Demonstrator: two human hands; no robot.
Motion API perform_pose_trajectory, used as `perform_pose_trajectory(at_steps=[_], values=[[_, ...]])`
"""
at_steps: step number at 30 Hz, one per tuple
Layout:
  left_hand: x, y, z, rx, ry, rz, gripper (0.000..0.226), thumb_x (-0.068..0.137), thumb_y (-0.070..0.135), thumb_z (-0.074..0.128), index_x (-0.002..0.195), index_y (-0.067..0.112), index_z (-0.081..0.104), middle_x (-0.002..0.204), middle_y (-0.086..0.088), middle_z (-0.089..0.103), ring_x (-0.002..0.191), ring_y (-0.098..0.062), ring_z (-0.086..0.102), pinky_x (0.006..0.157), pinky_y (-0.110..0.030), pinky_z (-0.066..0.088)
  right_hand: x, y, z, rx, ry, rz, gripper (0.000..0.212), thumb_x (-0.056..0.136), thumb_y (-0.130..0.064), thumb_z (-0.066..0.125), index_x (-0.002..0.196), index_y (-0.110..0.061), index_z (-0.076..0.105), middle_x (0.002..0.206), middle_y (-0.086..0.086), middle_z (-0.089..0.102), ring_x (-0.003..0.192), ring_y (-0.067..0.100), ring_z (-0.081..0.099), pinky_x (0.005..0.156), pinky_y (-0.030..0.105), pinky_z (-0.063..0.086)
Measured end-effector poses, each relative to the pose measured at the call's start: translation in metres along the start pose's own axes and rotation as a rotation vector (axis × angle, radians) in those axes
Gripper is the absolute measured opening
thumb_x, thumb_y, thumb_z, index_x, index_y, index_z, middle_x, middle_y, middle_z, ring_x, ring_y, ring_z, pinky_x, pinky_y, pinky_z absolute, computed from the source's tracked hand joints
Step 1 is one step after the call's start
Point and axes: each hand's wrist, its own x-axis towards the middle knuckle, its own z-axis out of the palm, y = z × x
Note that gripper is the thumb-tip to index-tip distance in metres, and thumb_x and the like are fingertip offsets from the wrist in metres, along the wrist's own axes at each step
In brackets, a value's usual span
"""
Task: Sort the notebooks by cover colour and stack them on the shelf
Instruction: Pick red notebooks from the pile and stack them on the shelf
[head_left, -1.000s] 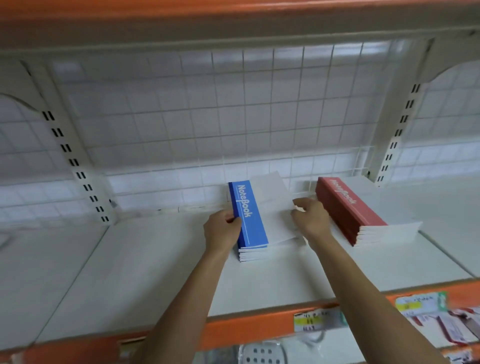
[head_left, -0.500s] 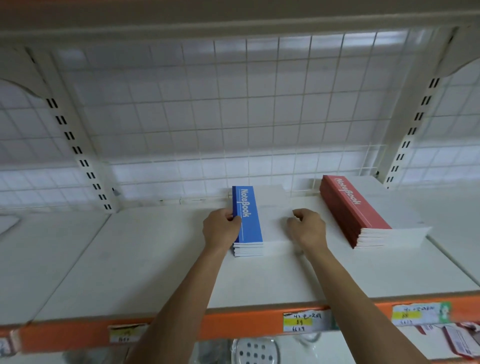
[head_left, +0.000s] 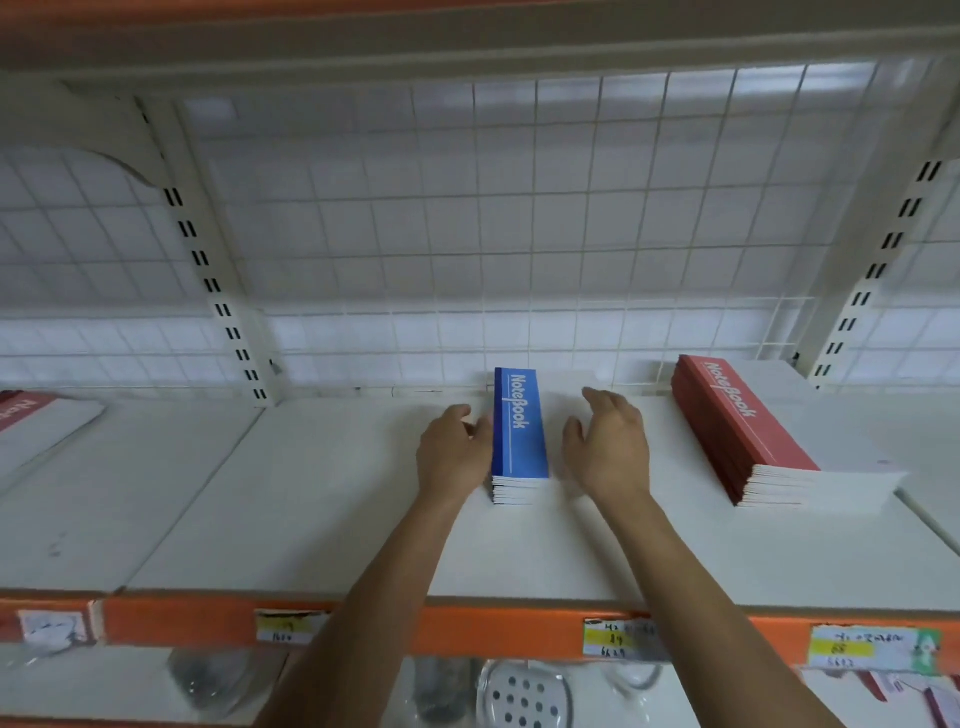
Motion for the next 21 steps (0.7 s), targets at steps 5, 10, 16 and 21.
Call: perform_pose_trajectory(at_steps=[5,10,16,21], values=[[-0.016,-0.030,-0.042,0.207,0.123,0.137,0.036,0.095,0.031,0.050,0.126,0.016,0.057,0.119,-0.004,0.060,0.109,-0.018,0.057,0.092,-0.027,0.041,-0.028,-0.048,0.034,0.025,-0.098,-0.247,0.030,0.088,-0.008,0.050,0.117,-0.001,0.059,0.117,0.014,0.061,0.112,0.031,0.051,0.089,0.033,0.041],[-0.027,-0.084,-0.104,0.368,0.212,0.131,0.034,0.095,0.032,0.049,0.124,0.018,0.058,0.117,-0.006,0.059,0.110,-0.020,0.055,0.093,-0.030,0.043,-0.066,-0.104,0.078,0.060,-0.243,-0.396,0.036,0.092,-0.013,0.049,0.127,-0.006,0.057,0.128,0.011,0.059,0.121,0.028,0.050,0.103,0.030,0.035],[-0.032,-0.158,-0.192,0.492,0.269,0.085,0.036,0.096,0.032,0.046,0.126,0.017,0.057,0.123,-0.004,0.058,0.114,-0.020,0.051,0.098,-0.030,0.040,-0.114,-0.186,0.144,0.050,-0.373,-0.486,0.040,0.095,-0.020,0.045,0.133,-0.012,0.051,0.138,0.006,0.051,0.129,0.024,0.042,0.106,0.027,0.030],[-0.028,-0.219,-0.268,0.559,0.268,0.065,0.038,0.096,0.030,0.047,0.130,0.016,0.053,0.127,-0.005,0.055,0.117,-0.021,0.049,0.097,-0.031,0.040,-0.155,-0.260,0.197,0.055,-0.411,-0.487,0.041,0.092,-0.019,0.047,0.133,-0.011,0.051,0.138,0.006,0.051,0.129,0.024,0.043,0.105,0.026,0.030]])
